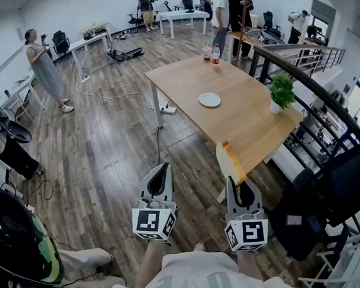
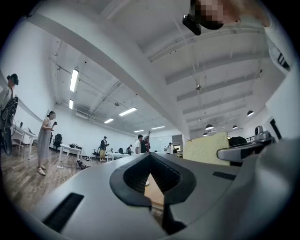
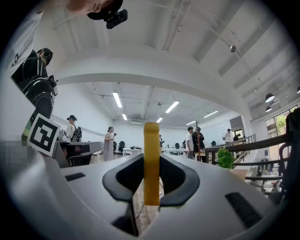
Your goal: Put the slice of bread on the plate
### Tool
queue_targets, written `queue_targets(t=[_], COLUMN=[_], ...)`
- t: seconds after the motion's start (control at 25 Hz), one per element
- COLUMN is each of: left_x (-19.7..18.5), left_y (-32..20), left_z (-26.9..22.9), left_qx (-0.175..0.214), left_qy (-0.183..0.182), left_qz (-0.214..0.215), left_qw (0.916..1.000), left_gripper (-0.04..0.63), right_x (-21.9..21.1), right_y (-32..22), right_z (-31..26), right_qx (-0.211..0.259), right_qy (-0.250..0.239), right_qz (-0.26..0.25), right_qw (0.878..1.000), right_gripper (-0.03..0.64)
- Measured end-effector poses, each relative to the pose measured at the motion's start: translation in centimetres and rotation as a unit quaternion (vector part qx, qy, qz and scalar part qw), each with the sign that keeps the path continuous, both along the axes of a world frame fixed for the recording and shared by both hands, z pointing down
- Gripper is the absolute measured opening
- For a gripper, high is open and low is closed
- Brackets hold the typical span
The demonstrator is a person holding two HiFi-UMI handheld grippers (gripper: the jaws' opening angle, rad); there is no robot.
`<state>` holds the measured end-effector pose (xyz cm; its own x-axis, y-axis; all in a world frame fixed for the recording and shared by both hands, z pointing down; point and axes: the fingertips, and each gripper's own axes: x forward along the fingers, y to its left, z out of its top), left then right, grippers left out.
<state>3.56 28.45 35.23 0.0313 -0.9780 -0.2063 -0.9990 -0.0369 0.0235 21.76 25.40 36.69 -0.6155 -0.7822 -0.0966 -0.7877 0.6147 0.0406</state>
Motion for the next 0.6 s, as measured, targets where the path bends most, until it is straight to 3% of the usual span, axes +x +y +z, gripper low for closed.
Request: queue_targets(t=[0.6], left_x=[0.1], left_y=[-2.4], left_z=[1.4], left_qx=[-0.022], left_qy=[0.009], left_qz=[0.003], left_qw=[0.9997], left_gripper=[0.008], right_x=[1.2], right_y=[-3.3], right_z=[0.4], right_qx=[-0.01], right_qy=[-0.035], right_qz=[0.016], right_qw=[0.999], right_gripper=[0.089])
